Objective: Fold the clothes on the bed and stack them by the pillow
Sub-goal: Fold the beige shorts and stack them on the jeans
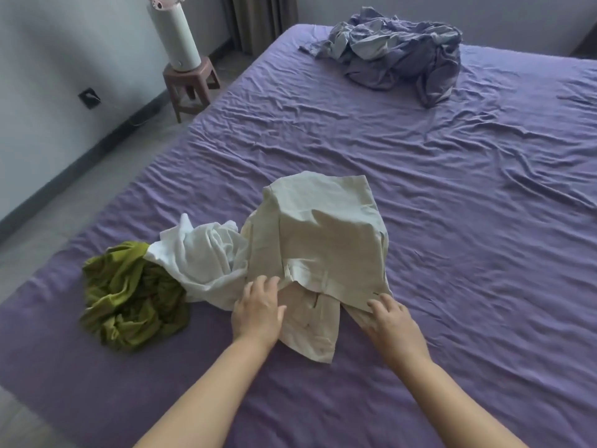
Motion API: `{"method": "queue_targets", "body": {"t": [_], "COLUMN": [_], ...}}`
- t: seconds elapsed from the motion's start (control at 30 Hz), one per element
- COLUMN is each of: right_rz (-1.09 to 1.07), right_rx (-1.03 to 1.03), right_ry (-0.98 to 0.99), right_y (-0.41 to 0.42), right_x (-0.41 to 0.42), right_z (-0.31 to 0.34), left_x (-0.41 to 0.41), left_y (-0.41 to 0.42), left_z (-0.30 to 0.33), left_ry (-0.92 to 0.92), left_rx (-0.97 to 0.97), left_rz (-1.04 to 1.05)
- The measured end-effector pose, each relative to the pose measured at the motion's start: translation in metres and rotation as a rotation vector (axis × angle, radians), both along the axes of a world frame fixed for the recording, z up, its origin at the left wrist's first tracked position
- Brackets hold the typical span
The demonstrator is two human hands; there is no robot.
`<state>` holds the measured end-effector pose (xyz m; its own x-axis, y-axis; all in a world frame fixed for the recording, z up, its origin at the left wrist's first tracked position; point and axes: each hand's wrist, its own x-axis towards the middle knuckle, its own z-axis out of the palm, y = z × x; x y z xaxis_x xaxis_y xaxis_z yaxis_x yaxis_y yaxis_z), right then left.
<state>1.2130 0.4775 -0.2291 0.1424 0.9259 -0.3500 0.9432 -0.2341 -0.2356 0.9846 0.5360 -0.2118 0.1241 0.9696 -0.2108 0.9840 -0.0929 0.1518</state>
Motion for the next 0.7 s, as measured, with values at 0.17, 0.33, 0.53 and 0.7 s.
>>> {"method": "queue_targets", "body": {"t": [0.17, 0.33, 0.53, 0.7], "right_rz": [-0.164, -0.307, -0.349, -0.433], "right_rx": [-0.073, 0.015, 0.203, 0.429], "right_ry": [0.047, 0.063, 0.264, 0.565], "right_y": [0.012, 0.018, 0.012, -0.003], "right_x": [0.009, 0.011, 0.020, 0.035], "right_z": [-0.023, -0.032, 0.012, 0.091], "left_x": [-0.015, -0.021, -0.015, 0.014], "left_y": [0.021, 0.029, 0.025, 0.008], "left_z": [-0.019, -0.022, 0.013, 0.080], "left_ry": [0.074, 0.053, -0.501, -0.684], "left_rx": [-0.034, 0.020, 0.012, 0.155], "left_rz": [0.059, 0.011, 0.117, 0.054]}}
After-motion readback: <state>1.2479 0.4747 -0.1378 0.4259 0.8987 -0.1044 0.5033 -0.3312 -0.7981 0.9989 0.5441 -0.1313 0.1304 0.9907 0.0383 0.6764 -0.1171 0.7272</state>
